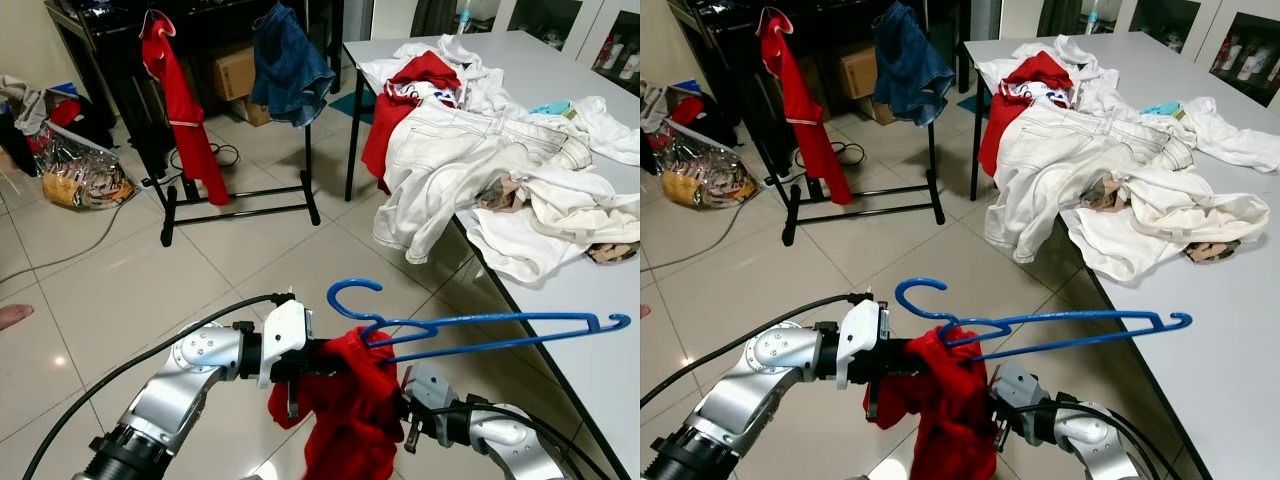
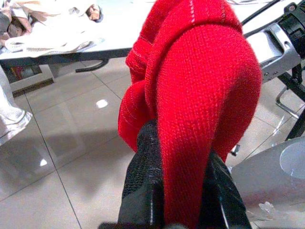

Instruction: Hang hanger

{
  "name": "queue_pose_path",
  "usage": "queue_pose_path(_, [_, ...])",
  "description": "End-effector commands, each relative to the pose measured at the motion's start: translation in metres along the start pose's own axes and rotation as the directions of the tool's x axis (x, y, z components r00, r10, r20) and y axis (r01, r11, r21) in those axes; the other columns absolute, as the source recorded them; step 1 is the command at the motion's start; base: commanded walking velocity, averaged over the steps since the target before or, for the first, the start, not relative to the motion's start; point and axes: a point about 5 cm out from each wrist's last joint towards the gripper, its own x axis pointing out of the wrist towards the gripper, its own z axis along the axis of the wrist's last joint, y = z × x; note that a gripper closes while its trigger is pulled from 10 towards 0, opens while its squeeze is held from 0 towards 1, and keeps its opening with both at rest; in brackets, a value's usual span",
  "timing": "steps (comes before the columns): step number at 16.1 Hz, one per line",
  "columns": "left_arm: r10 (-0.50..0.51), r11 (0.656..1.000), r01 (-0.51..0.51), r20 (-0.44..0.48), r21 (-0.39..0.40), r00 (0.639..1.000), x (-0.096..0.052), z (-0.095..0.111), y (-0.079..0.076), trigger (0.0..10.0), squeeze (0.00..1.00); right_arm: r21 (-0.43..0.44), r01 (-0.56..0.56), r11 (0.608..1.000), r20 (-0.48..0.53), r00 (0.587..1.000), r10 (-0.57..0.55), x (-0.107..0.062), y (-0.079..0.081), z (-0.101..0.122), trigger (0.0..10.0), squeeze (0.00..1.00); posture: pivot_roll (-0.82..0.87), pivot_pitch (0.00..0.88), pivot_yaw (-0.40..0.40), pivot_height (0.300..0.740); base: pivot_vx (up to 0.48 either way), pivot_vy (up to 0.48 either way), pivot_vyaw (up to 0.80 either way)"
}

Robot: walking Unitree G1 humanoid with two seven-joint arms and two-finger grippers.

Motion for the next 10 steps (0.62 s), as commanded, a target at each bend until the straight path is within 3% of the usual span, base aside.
queue_pose_path(1, [0.018, 0.999, -0.019, 0.014, 0.041, 1.0, -0.002, 0.007, 0.007, 10.0, 0.0, -0.029, 0.005, 1.0, 0.03, 1.0, -0.004, 0.004, 0.0, 0.007, 10.0, 1.0, -0.16, 0.0, 0.043, 0.74, 0.0, 0.0, 0.0])
queue_pose_path(3, [0.016, 0.999, -0.016, 0.013, 0.041, 1.0, -0.002, 0.007, 0.007, 10.0, 0.0, -0.043, 0.015, 0.999, 0.04, 0.999, -0.013, 0.006, 0.0, 0.009, 10.0, 1.0, -0.16, 0.0, 0.047, 0.74, 0.0, 0.0, 0.0])
queue_pose_path(5, [0.007, 0.999, -0.008, 0.01, 0.039, 1.0, -0.001, 0.006, 0.007, 10.0, 0.0, -0.051, 0.108, 0.993, 0.025, 0.994, -0.107, 0.003, -0.012, 0.009, 10.0, 1.0, -0.17, 0.0, 0.049, 0.74, 0.0, 0.0, 0.0])
queue_pose_path(8, [0.0, 0.999, 0.0, 0.007, 0.042, 1.0, 0.0, 0.005, 0.006, 10.0, 0.0, -0.006, 0.182, 0.983, 0.061, 0.981, -0.182, 0.001, -0.021, 0.013, 10.0, 1.0, -0.17, 0.0, 0.051, 0.74, 0.0, 0.0, 0.0])
queue_pose_path(9, [-0.002, 0.999, 0.002, 0.006, 0.043, 1.0, 0.0, 0.005, 0.006, 10.0, 0.0, 0.017, 0.163, 0.986, 0.077, 0.983, -0.164, 0.002, -0.018, 0.015, 10.0, 0.97, -0.17, 0.0, 0.052, 0.74, 0.0, 0.0, 0.0])
queue_pose_path(10, [-0.002, 0.999, 0.002, 0.006, 0.044, 1.0, 0.0, 0.005, 0.006, 10.0, 0.0, 0.028, 0.154, 0.988, 0.083, 0.984, -0.156, 0.002, -0.017, 0.015, 10.0, 0.84, -0.17, 0.0, 0.052, 0.74, 0.0, 0.0, 0.0])
